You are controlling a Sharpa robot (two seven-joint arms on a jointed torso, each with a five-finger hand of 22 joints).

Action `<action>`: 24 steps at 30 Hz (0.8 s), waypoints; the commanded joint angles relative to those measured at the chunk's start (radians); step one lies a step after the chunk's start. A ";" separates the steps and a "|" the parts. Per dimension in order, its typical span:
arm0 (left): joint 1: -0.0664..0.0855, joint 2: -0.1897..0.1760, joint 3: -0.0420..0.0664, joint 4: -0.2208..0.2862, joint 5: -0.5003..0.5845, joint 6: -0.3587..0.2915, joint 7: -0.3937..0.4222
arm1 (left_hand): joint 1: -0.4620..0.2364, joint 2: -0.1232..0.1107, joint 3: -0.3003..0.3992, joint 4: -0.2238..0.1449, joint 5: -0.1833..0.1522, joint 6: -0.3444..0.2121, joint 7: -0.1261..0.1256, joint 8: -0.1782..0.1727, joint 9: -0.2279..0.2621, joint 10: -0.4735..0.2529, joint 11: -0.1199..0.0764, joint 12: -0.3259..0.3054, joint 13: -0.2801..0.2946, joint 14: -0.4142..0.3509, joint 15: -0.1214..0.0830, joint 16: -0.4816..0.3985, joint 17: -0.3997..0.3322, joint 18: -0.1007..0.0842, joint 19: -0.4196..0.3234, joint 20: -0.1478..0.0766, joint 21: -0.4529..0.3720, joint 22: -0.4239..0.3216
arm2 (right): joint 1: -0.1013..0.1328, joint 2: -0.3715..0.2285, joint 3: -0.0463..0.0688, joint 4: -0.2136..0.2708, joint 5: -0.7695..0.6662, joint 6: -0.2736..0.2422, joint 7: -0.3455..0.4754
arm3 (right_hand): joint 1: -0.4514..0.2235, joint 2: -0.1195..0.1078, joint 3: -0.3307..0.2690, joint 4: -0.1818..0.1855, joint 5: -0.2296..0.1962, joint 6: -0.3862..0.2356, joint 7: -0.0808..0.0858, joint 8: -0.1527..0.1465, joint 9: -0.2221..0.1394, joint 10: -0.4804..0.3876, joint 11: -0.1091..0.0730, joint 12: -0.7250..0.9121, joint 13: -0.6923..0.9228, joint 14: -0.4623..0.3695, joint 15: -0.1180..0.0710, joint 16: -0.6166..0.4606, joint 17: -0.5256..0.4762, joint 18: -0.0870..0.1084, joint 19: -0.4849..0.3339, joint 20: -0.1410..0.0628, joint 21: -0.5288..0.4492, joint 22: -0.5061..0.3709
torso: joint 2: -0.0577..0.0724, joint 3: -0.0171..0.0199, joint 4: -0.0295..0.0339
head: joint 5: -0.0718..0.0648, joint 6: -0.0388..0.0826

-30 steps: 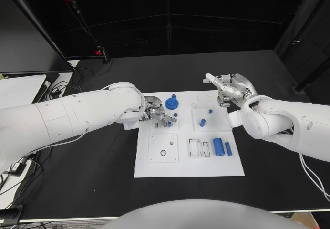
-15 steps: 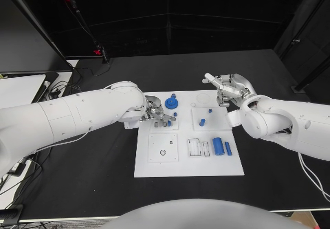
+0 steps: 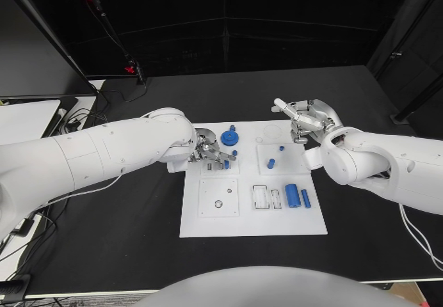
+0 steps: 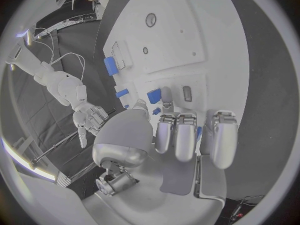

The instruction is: Assemble the parts on the task board

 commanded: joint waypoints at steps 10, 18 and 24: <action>0.001 0.008 0.001 -0.008 0.021 0.022 0.030 | 0.019 0.020 -0.016 0.001 0.010 0.031 -0.001 -0.031 0.006 0.106 -0.010 0.003 0.263 0.105 -0.009 0.001 0.263 -0.006 0.106 -0.009 0.003 0.263 | 0.001 0.003 0.000 -0.001 -0.064 -0.014 -0.014 | -0.005 0.001 -0.002 -0.003 0.010 -0.001 0.007 0.002 -0.001 0.104 0.010 0.003 0.263 0.106 0.009 0.002 0.263 0.009 -0.001 0.004 -0.002 0.201 | 0.001 0.0002 -0.0002 | -0.004 -0.003; 0.001 0.017 0.001 -0.015 0.022 0.032 0.022 | 0.033 0.025 -0.020 0.000 0.011 0.043 -0.003 -0.047 0.009 0.106 -0.012 0.003 0.263 0.105 -0.010 0.001 0.263 -0.006 0.106 -0.010 0.003 0.263 | 0.000 0.005 0.000 -0.003 -0.072 -0.018 -0.020 | -0.005 0.001 -0.002 -0.004 0.012 -0.002 0.007 0.001 -0.002 0.104 0.010 0.003 0.263 0.106 0.009 0.002 0.263 0.009 -0.001 0.004 -0.002 0.201 | 0.000 0.0008 -0.0004 | -0.003 -0.005; 0.000 0.024 0.001 -0.021 0.022 0.049 0.007 | 0.047 0.028 -0.022 -0.001 0.011 0.049 -0.004 -0.060 0.012 0.106 -0.013 0.003 0.263 0.105 -0.011 0.001 0.263 -0.006 0.106 -0.011 0.003 0.263 | 0.000 0.008 -0.001 -0.004 -0.072 -0.018 -0.024 | -0.004 0.002 -0.002 -0.004 0.014 -0.002 0.007 0.001 -0.002 0.104 0.010 0.003 0.263 0.106 0.009 0.002 0.263 0.009 -0.001 0.004 -0.002 0.201 | 0.000 0.0003 -0.0002 | -0.004 -0.007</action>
